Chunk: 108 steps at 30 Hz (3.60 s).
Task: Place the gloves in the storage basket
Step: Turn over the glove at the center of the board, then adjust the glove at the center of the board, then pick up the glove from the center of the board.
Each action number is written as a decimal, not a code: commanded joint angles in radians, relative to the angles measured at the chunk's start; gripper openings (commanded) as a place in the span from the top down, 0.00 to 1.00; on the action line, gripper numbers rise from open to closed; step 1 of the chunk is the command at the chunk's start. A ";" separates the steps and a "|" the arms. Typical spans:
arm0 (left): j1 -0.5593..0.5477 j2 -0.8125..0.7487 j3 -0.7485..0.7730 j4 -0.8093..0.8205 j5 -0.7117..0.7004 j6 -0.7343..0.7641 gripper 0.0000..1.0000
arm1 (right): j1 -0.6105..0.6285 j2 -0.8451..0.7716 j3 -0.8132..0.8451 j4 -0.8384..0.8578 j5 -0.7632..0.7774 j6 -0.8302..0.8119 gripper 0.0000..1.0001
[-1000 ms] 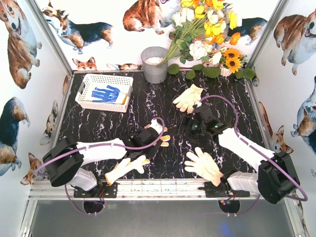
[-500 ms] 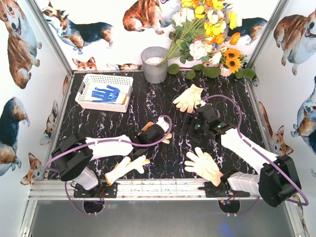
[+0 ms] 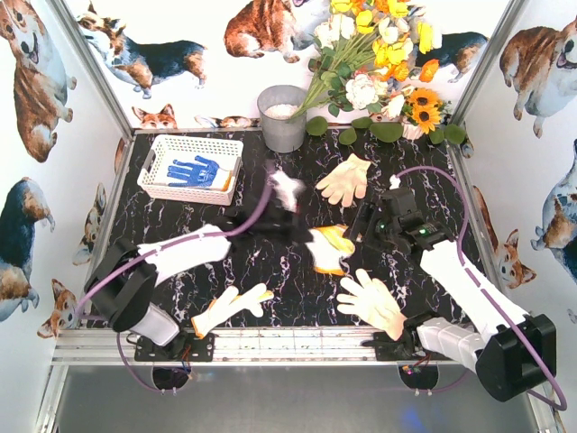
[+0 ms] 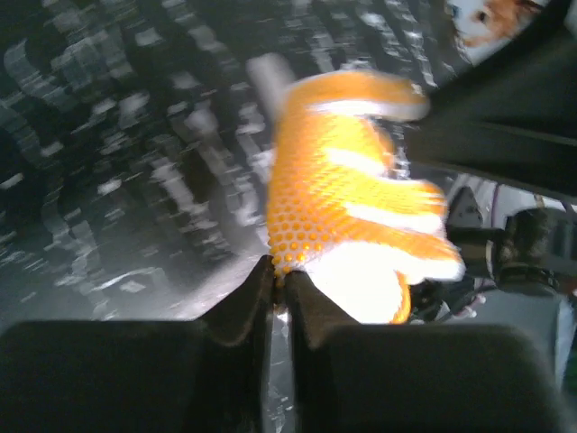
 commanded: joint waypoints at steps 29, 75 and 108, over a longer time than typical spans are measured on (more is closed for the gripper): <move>0.026 0.001 -0.251 0.119 -0.115 -0.285 0.85 | 0.155 0.355 -0.031 0.371 -0.278 0.103 0.72; -0.078 -0.167 -0.288 -0.122 -0.238 -0.213 0.49 | 0.022 0.517 0.255 0.328 -0.341 -0.048 0.53; -0.134 -0.281 -0.280 -0.625 -0.403 -0.157 0.85 | 0.023 0.137 -0.050 0.241 -0.229 0.032 0.45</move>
